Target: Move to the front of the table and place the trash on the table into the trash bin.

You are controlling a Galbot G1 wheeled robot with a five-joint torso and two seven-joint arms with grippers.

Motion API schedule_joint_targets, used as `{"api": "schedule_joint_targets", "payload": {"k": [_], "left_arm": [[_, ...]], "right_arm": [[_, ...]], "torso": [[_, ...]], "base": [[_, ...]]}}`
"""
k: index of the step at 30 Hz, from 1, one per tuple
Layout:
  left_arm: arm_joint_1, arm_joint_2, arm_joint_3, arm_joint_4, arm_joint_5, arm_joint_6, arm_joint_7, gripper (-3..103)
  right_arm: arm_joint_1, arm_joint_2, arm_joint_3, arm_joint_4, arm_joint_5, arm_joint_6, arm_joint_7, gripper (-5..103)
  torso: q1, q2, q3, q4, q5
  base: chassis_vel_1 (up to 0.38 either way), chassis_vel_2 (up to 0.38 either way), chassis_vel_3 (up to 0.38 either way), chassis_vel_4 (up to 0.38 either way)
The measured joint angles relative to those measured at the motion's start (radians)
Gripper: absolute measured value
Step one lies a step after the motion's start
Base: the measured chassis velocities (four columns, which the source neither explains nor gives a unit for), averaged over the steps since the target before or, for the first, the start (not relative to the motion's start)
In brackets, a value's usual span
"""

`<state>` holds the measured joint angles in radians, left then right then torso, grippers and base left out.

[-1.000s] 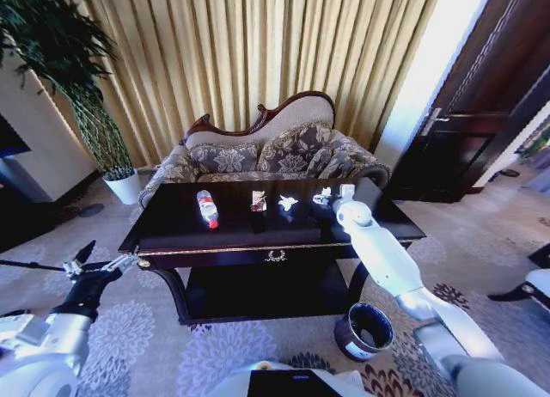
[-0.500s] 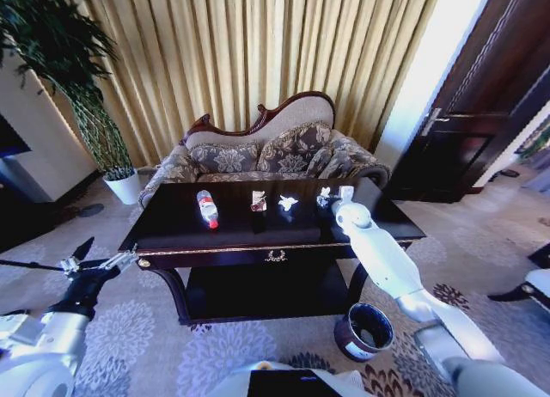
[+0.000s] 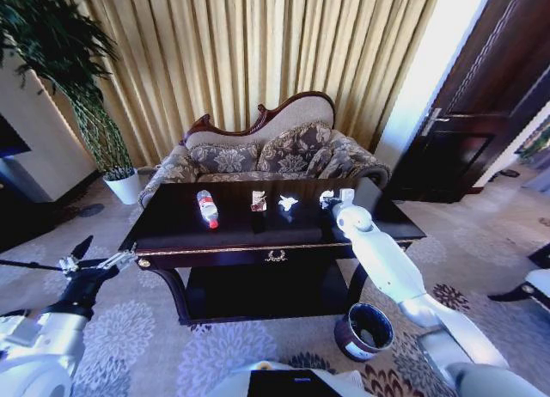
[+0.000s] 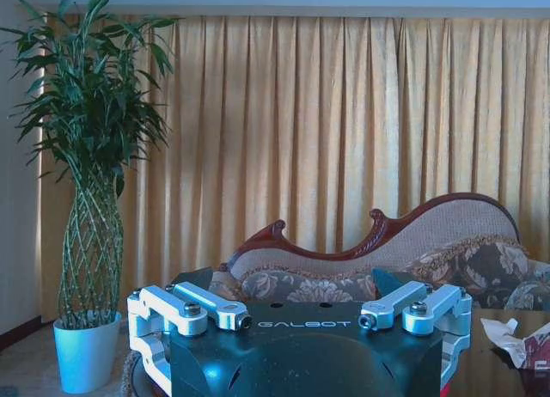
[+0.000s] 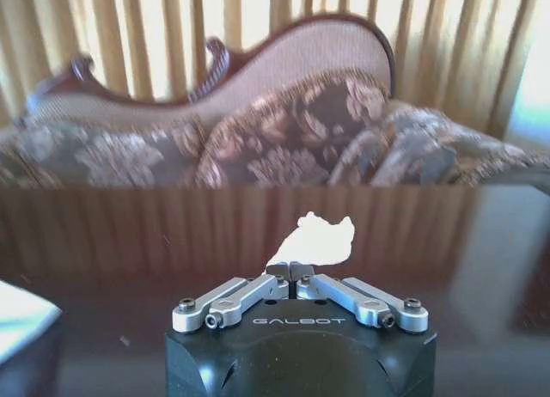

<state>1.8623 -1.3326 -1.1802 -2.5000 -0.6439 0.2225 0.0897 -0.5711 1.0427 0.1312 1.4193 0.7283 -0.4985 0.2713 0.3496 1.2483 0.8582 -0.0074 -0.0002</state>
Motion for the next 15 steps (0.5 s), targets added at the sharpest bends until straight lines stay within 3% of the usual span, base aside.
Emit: {"api": "schedule_joint_targets", "payload": {"k": [4,10,15], "left_arm": [[-0.007,0.007,0.002,0.000,-0.004,0.001,-0.017,100],[-0.006,0.010,-0.001,0.000,-0.006,0.002,-0.024,100],[-0.005,0.015,0.003,0.000,-0.006,0.003,-0.026,100]], "right_arm": [[-0.073,-0.020,0.050,0.110,0.014,0.040,-0.028,0],[-0.193,-0.045,0.129,0.277,0.045,0.044,-0.046,0],[-0.362,-0.071,0.272,0.482,0.061,0.042,-0.111,0]], "torso": [[0.000,0.000,0.000,-0.0002,0.0000],[0.000,0.000,0.000,-0.0001,0.0001],[0.000,0.000,0.000,-0.0003,0.0000]], "base": [[0.000,0.000,0.000,0.000],[0.000,0.000,0.000,0.000],[0.000,0.000,0.000,0.000]]}}
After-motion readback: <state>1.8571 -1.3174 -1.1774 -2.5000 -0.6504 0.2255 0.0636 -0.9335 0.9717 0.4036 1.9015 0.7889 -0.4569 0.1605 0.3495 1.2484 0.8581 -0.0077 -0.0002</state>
